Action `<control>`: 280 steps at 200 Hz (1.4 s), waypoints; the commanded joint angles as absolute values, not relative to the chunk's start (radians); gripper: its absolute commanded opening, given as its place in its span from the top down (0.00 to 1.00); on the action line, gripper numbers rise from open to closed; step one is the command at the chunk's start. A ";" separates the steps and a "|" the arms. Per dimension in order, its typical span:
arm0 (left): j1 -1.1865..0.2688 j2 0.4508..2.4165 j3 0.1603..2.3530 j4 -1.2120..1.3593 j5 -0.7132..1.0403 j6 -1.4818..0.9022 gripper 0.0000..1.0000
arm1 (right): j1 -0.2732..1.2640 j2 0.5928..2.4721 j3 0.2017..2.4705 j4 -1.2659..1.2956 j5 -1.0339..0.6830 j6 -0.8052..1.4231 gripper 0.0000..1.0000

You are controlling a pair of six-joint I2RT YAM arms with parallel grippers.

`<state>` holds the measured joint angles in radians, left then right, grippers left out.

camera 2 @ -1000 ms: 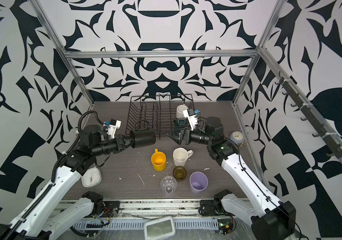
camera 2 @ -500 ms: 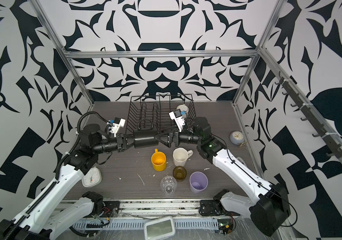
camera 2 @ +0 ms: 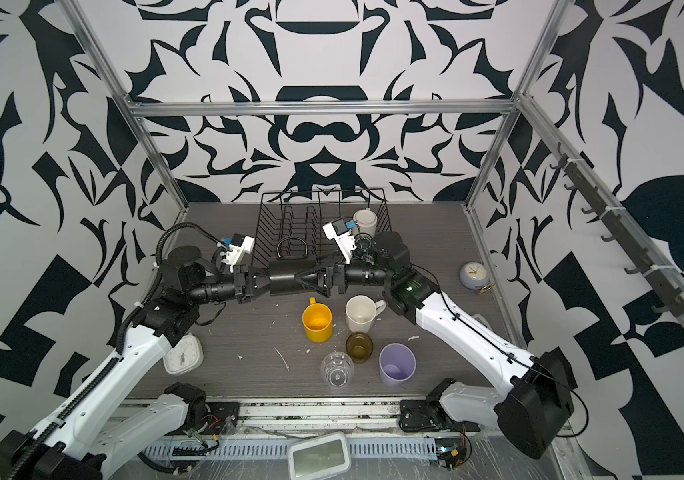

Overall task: Load the cups into the dish rack
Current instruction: 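Bring the right gripper to the black mug base while the left holds it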

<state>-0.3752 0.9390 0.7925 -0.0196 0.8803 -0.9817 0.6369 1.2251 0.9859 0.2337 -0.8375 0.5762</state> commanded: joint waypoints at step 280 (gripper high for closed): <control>-0.377 1.030 0.821 0.304 1.073 -1.198 1.00 | 0.754 1.279 1.092 0.202 -0.746 0.423 0.88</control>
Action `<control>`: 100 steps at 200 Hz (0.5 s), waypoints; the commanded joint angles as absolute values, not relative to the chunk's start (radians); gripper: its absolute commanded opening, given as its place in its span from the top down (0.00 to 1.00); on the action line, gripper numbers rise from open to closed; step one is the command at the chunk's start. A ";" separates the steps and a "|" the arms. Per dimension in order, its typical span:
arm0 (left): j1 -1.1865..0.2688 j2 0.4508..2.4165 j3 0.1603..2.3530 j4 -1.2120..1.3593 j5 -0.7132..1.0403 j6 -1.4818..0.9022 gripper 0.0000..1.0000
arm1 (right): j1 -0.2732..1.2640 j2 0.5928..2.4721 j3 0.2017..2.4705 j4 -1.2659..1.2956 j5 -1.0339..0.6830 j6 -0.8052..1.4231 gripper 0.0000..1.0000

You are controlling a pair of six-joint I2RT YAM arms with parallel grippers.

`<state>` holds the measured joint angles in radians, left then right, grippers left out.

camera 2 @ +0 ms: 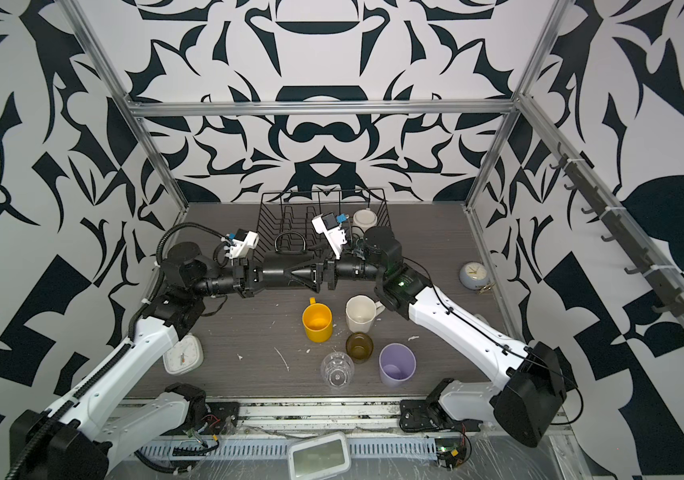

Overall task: Load the cups into the dish rack
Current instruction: 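Bring the right gripper to the black mug base while the left holds it, then close the right gripper on the black mug while the left gripper holds it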

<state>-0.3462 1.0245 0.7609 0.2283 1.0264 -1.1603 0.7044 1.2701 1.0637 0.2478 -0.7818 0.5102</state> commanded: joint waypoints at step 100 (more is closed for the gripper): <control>-0.377 1.055 0.847 0.338 1.066 -1.244 1.00 | 0.755 1.270 1.094 0.200 -0.734 0.426 0.93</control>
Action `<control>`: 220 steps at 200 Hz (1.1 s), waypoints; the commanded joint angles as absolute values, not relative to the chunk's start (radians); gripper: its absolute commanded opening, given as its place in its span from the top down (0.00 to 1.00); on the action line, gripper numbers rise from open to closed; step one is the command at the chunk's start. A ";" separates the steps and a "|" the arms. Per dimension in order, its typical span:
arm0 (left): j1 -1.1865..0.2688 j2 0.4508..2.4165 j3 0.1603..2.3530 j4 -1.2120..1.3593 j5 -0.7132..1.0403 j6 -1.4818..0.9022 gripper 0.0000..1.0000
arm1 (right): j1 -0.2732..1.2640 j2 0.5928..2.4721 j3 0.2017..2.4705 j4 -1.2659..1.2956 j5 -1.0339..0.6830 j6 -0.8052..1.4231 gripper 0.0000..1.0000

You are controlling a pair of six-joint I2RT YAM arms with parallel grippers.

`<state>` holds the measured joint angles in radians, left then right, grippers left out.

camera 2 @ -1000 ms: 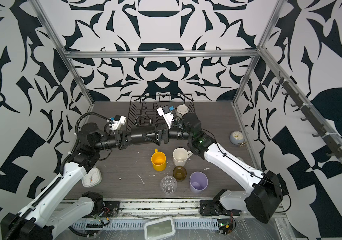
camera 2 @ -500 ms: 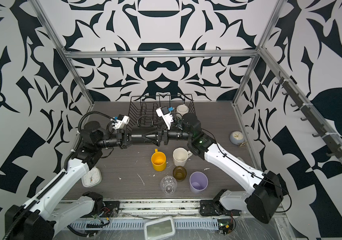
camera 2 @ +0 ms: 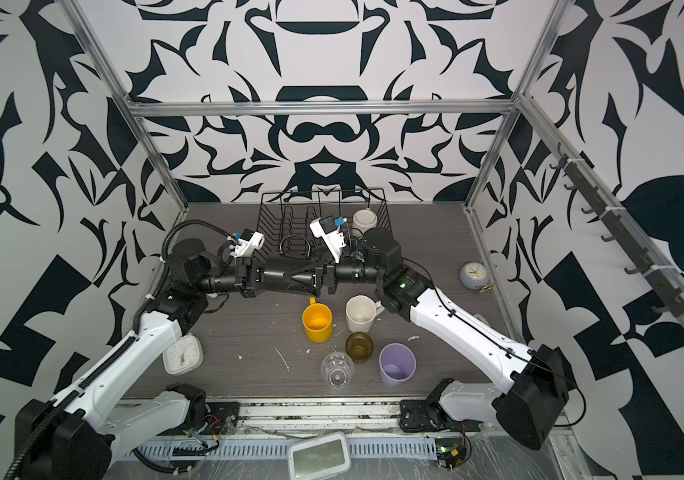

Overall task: Load the cups into the dish rack
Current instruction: 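Close the right gripper on the black mug while the left gripper holds it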

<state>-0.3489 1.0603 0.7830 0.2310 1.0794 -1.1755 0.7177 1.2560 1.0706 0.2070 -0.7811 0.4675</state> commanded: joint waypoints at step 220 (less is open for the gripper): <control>-0.377 1.071 0.810 0.489 1.094 -1.357 1.00 | 0.779 1.233 1.072 0.259 -0.665 0.391 0.06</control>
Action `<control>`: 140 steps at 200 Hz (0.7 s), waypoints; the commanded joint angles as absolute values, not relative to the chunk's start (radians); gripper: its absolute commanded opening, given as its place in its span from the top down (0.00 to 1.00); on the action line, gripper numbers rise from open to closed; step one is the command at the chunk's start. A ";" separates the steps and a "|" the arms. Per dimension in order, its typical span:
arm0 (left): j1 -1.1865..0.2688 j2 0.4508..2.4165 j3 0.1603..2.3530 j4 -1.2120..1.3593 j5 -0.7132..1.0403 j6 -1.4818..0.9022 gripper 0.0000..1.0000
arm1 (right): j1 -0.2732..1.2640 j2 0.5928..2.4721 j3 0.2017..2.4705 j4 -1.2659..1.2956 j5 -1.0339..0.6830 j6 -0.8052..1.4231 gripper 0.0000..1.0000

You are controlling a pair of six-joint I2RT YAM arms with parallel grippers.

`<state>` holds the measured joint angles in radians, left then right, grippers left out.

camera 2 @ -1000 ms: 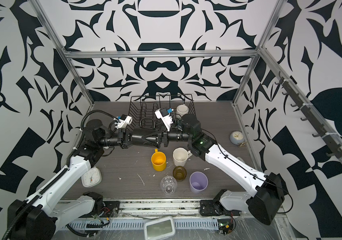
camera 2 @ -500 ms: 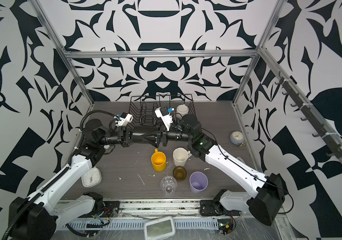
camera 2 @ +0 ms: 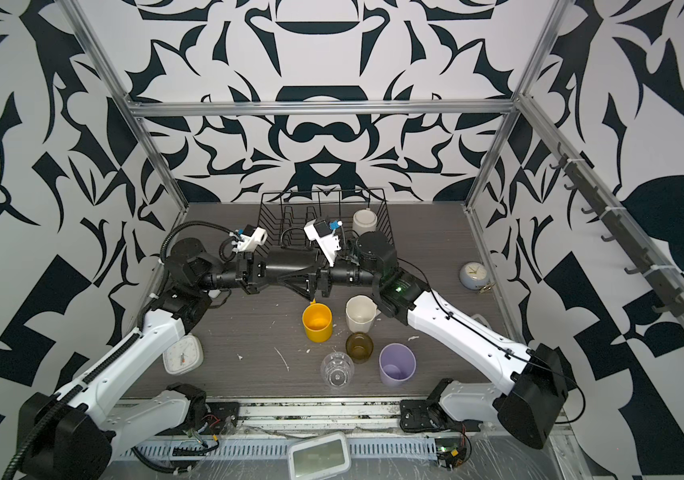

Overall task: Load the cups into the dish rack
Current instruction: 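Close the right gripper on the black mug while the left gripper holds it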

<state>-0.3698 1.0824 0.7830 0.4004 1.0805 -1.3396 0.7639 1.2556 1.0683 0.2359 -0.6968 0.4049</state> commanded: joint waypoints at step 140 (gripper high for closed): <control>-0.377 1.084 0.812 0.473 1.100 -1.359 1.00 | 0.779 1.234 1.084 0.278 -0.635 0.406 0.98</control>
